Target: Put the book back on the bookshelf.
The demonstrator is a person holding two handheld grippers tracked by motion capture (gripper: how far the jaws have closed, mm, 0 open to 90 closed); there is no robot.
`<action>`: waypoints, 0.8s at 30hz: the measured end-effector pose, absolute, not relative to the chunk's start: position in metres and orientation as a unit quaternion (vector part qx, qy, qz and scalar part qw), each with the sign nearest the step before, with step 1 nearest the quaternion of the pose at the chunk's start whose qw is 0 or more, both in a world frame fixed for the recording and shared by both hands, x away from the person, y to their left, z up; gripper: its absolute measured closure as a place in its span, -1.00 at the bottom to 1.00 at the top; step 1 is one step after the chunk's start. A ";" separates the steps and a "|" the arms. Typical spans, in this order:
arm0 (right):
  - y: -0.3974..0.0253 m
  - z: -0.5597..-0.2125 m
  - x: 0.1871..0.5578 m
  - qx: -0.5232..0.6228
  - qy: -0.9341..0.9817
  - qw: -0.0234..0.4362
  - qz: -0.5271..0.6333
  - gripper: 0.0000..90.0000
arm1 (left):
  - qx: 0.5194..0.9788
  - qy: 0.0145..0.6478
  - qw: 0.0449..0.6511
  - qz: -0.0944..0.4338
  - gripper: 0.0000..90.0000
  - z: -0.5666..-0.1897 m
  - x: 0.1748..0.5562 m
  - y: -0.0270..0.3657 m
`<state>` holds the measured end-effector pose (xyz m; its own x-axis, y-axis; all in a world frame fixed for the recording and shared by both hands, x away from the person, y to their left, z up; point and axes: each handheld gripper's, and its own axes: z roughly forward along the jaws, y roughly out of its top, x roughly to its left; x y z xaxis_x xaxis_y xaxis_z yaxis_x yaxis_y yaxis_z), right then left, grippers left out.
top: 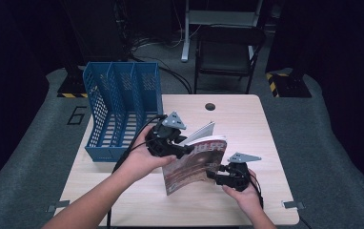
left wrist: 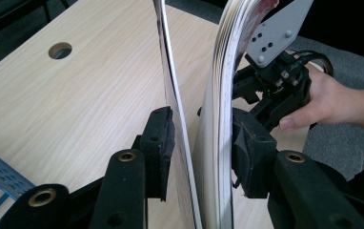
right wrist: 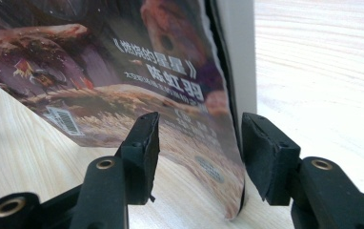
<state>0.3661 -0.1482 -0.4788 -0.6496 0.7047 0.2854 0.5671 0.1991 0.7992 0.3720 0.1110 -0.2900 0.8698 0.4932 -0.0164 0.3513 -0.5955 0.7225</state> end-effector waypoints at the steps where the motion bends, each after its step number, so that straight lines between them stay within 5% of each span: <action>1: -0.149 -0.478 0.366 0.413 0.771 0.072 0.479 0.10 | 0.888 0.239 0.381 0.095 0.37 -0.290 0.373 0.110; 10: -0.155 -0.476 0.366 0.421 0.760 0.075 0.489 0.34 | 0.890 0.247 0.373 0.088 0.44 -0.289 0.378 0.106; 24: -0.154 -0.474 0.367 0.428 0.751 0.076 0.497 0.43 | 0.895 0.247 0.359 0.095 0.58 -0.287 0.383 0.099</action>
